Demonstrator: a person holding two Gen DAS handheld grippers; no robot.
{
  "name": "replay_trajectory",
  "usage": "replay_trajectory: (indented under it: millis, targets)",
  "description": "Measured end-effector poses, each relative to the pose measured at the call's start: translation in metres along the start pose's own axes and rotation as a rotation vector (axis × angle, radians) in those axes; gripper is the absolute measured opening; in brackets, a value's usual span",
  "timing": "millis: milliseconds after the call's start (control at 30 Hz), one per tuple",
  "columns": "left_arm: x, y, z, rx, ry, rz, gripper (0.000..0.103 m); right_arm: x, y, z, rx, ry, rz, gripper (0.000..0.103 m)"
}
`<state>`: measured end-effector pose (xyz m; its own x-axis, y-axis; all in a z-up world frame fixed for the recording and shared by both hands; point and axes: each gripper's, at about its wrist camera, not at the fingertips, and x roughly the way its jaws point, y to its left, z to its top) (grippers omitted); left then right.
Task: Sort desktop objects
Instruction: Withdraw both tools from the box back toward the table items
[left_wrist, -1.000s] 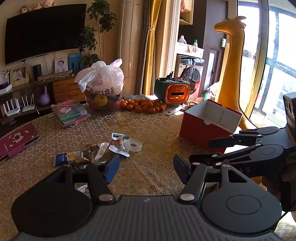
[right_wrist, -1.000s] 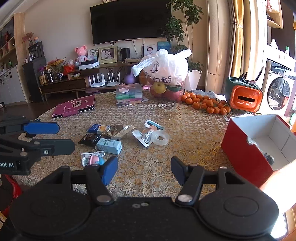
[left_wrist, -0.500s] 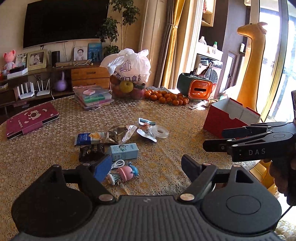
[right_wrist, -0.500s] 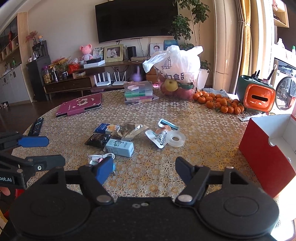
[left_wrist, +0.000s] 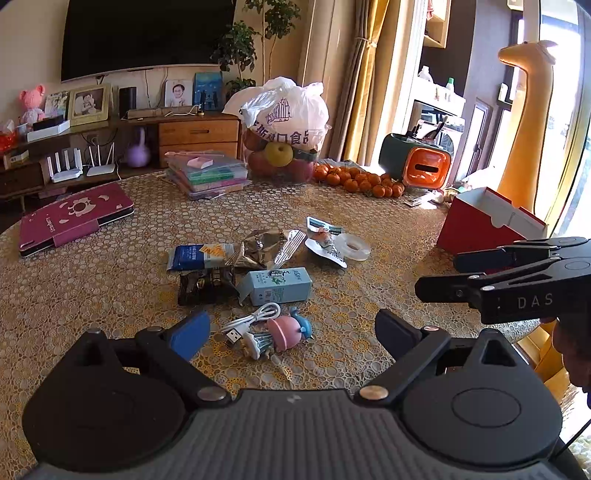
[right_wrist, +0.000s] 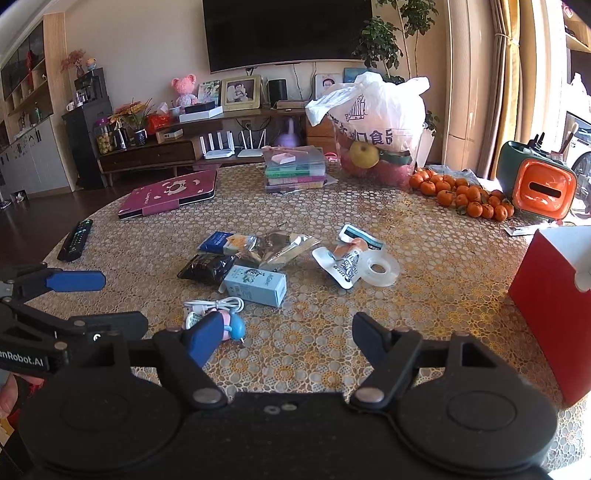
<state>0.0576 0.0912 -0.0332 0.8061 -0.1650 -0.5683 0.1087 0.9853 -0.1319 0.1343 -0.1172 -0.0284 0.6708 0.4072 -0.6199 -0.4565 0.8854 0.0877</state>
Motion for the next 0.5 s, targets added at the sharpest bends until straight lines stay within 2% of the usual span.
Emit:
replay_trajectory:
  millis: [167, 500]
  targets:
    - [0.014, 0.005, -0.001, 0.021, 0.013, 0.027, 0.096, 0.012, -0.001, 0.002, 0.006, 0.004, -0.007, 0.077]
    - [0.044, 0.026, 0.007, 0.001, 0.025, 0.064, 0.096, 0.041, -0.004, 0.007, 0.012, 0.013, 0.004, 0.076]
